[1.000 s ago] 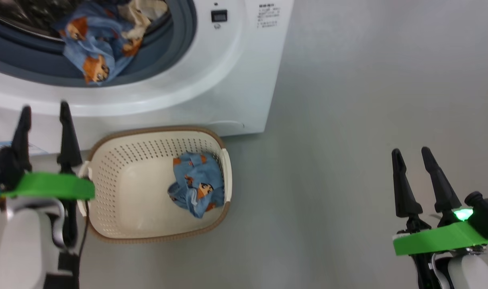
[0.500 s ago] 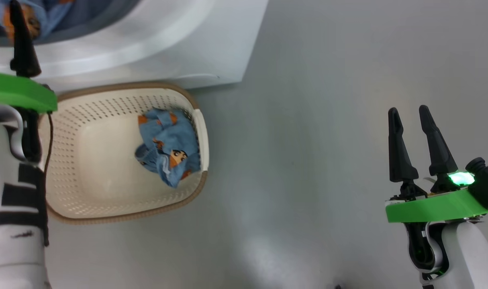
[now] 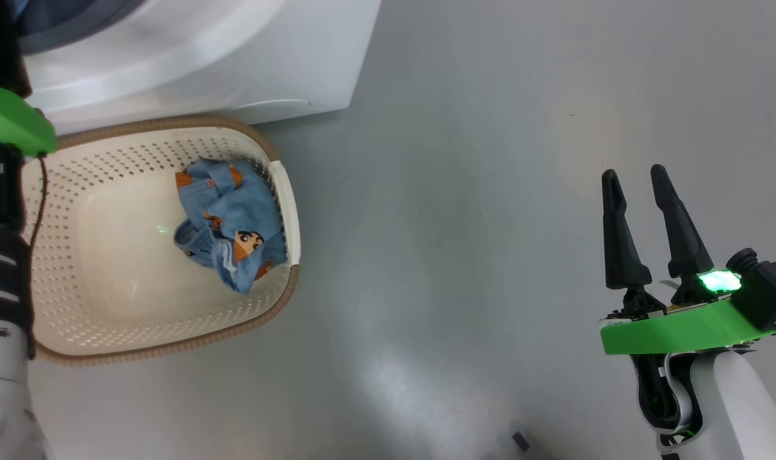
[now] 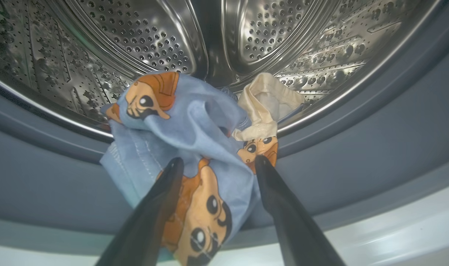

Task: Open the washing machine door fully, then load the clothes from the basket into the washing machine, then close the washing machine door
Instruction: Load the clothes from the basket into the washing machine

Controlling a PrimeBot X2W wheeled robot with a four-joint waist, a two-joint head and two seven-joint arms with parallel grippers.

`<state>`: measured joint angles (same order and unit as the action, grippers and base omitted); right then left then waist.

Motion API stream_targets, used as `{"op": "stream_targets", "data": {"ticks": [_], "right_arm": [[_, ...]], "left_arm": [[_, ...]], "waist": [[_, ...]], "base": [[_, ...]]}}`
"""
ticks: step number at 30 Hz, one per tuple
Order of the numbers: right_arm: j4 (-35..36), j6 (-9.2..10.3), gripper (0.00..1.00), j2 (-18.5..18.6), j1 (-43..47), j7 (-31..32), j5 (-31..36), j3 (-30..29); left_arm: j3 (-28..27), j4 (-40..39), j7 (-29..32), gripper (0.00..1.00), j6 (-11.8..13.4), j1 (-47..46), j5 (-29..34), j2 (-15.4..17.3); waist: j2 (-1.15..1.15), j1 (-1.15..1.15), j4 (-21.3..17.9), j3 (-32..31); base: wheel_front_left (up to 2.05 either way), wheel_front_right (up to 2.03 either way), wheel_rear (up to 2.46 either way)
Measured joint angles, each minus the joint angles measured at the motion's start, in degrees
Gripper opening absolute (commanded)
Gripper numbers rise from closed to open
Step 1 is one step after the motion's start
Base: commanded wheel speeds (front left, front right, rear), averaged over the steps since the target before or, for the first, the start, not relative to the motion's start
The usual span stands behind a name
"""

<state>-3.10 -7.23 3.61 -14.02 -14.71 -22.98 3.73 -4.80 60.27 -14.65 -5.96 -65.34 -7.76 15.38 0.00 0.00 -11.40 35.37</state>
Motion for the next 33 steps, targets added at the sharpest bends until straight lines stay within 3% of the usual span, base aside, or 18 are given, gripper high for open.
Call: {"op": "stream_targets", "data": {"ticks": [2,3,4,5,6,15,24,33], "right_arm": [[0.0,0.00,1.00,0.0,-0.1,0.0,0.0,0.2],[0.0,0.00,1.00,-0.1,-0.1,0.0,0.0,0.3],[0.0,0.00,1.00,-0.1,-0.2,0.0,0.0,0.5],[0.0,0.00,1.00,-0.1,-0.4,0.0,0.0,0.7],[0.0,0.00,1.00,-0.1,-0.7,0.0,0.0,0.9],[0.0,0.00,1.00,-0.3,-0.8,0.0,-0.3,2.1],[-0.2,0.00,1.00,-0.8,-1.5,0.0,-1.3,3.8],[-0.3,0.00,1.00,-1.1,-1.9,0.0,-1.8,4.9]], "left_arm": [[0.5,1.1,0.0,1.00,0.3,-0.8,0.5,0.6],[0.7,1.6,0.0,0.82,0.6,-1.3,0.8,0.9],[0.9,2.1,0.0,0.47,0.9,-1.7,1.0,1.3],[1.2,2.5,0.0,0.33,1.1,-2.1,1.4,1.7],[1.3,3.0,0.0,0.00,1.2,-2.7,1.6,2.1],[4.2,2.2,0.0,0.00,2.0,-8.4,4.3,4.4],[5.4,-13.2,-0.1,0.00,1.4,-9.6,5.1,7.0],[7.1,-2.4,0.0,0.00,0.4,-7.6,5.4,7.2]], "waist": [[0.00,0.00,-0.3,0.1],[0.00,0.00,-0.5,0.2],[0.00,0.00,-0.6,0.3],[0.00,0.00,-0.8,0.4],[0.00,0.00,-1.0,0.5],[0.00,0.00,-2.9,1.7],[0.00,0.00,-6.0,2.9],[0.00,0.00,-7.6,3.3]], "base": [[0.00,0.00,0.00],[0.00,0.00,0.00],[0.00,0.00,0.00],[0.00,0.00,0.00],[0.00,0.00,0.00],[0.00,0.00,0.00],[0.00,0.00,0.00],[0.00,0.00,0.00]]}}
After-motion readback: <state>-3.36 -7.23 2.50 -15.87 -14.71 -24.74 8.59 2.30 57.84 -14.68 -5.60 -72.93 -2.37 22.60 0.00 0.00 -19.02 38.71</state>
